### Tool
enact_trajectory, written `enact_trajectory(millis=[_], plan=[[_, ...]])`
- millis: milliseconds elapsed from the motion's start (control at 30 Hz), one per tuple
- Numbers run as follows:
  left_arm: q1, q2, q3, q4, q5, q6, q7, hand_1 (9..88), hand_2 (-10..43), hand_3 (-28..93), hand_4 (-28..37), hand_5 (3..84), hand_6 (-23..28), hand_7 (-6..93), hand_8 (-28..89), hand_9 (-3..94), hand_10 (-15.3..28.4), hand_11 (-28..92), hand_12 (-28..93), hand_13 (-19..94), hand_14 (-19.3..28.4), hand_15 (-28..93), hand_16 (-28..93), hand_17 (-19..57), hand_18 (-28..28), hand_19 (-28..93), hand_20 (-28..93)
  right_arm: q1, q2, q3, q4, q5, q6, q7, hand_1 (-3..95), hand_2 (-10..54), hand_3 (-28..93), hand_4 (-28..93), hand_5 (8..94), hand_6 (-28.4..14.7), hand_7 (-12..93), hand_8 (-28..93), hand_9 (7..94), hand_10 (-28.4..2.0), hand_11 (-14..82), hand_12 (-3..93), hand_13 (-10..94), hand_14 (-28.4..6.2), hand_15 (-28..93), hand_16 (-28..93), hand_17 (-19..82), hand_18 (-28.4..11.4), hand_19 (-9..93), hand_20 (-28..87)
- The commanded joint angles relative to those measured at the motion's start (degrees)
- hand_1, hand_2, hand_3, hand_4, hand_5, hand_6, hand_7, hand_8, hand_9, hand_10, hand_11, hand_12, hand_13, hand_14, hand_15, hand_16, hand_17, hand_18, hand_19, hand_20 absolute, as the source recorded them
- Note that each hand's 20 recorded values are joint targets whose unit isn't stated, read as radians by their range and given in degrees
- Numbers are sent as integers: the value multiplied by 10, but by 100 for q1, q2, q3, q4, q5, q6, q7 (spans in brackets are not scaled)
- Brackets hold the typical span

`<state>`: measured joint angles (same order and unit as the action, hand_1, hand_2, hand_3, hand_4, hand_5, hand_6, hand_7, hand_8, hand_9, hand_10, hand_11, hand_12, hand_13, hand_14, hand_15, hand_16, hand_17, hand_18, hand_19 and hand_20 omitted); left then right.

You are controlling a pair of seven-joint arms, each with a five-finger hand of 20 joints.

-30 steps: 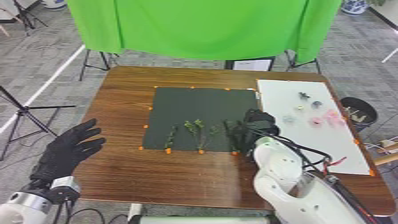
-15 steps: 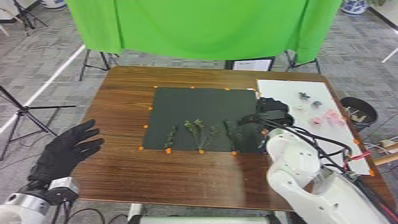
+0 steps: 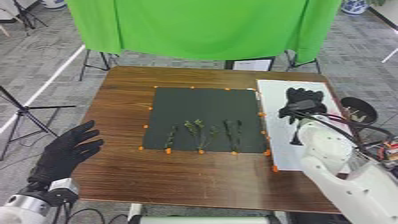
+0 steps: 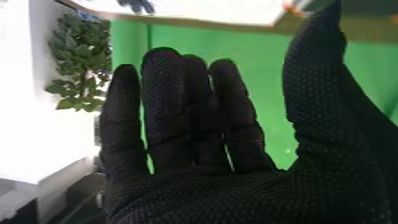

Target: Arrange flowers

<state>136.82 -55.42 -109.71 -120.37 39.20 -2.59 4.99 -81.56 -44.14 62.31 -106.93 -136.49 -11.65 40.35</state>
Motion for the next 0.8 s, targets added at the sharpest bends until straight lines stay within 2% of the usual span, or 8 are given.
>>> enact_trajectory(millis=[33, 300, 467, 533, 600, 667, 733, 800], plan=[[56, -54, -5, -36, 10, 8, -39, 234, -26, 717, -283, 316, 55, 177, -98, 270, 133, 240, 175, 202, 179, 459, -40, -96, 223, 412, 89, -82, 131, -98, 357, -60, 189, -322, 288, -95, 918, -283, 343, -45, 443, -176, 406, -101, 343, 267, 432, -100, 747, 245, 141, -206, 657, 424], [75, -44, -6, -47, 8, 5, -47, 234, -26, 717, -283, 316, 55, 177, -97, 269, 133, 238, 174, 202, 179, 459, -40, -96, 223, 413, 90, 106, 152, -402, 721, -330, 248, -185, 292, -95, 918, -283, 349, -42, 462, -184, 411, -103, 355, 269, 437, -94, 747, 239, 143, -202, 657, 424], [29, -1, 27, -17, 3, -13, -35, 235, -24, 715, -283, 316, 54, 177, -97, 270, 133, 239, 175, 202, 179, 460, -40, -96, 223, 414, 89, 170, 182, -529, 908, -332, 479, -225, 302, -95, 919, -283, 373, -32, 475, -191, 438, -98, 361, 262, 465, -87, 742, 236, 149, -200, 662, 425], [23, 8, 32, -7, 3, -19, -37, 235, -24, 715, -283, 316, 55, 177, -97, 270, 133, 240, 175, 202, 179, 459, -40, -96, 224, 414, 90, 188, 207, -638, 1025, -445, 802, -233, 320, -95, 915, -282, 410, -17, 486, -199, 503, -96, 352, 251, 505, -71, 720, 253, 159, -197, 664, 423], [24, 29, 42, -5, -5, -23, -33, 234, -24, 716, -283, 317, 55, 177, -98, 270, 134, 241, 175, 202, 178, 460, -40, -96, 224, 415, 90, 180, 229, -741, 1160, -599, 1348, -256, 346, -95, 907, -282, 455, 3, 499, -188, 572, -85, 348, 262, 544, -58, 697, 294, 172, -193, 668, 424], [34, 28, 39, -5, -1, -27, -34, 234, -25, 716, -283, 316, 55, 177, -97, 270, 134, 240, 174, 202, 178, 460, -40, -96, 224, 414, 90, 109, 255, -726, 1174, -623, 1735, -358, 429, -95, 850, -282, 514, 17, 546, -12, 713, -45, 213, 432, 620, -37, 644, 401, 199, -184, 677, 431], [62, 25, 16, -20, -8, -14, -21, 234, -25, 717, -283, 316, 55, 176, -97, 270, 134, 240, 174, 202, 178, 460, -40, -96, 224, 414, 89, 84, 267, -712, 1123, -646, 1860, -401, 466, -94, 845, -282, 615, 32, 540, 43, 828, -29, 180, 499, 698, -39, 662, 396, 235, -179, 697, 437], [74, 39, -10, -27, -3, -19, -21, 235, -25, 716, -283, 316, 55, 176, -97, 270, 134, 240, 174, 202, 178, 461, -40, -96, 224, 415, 89, 47, 288, -673, 998, -609, 1981, -479, 471, -95, 855, -282, 662, 34, 524, 50, 867, -20, 178, 529, 727, -42, 689, 369, 251, -176, 705, 440]])
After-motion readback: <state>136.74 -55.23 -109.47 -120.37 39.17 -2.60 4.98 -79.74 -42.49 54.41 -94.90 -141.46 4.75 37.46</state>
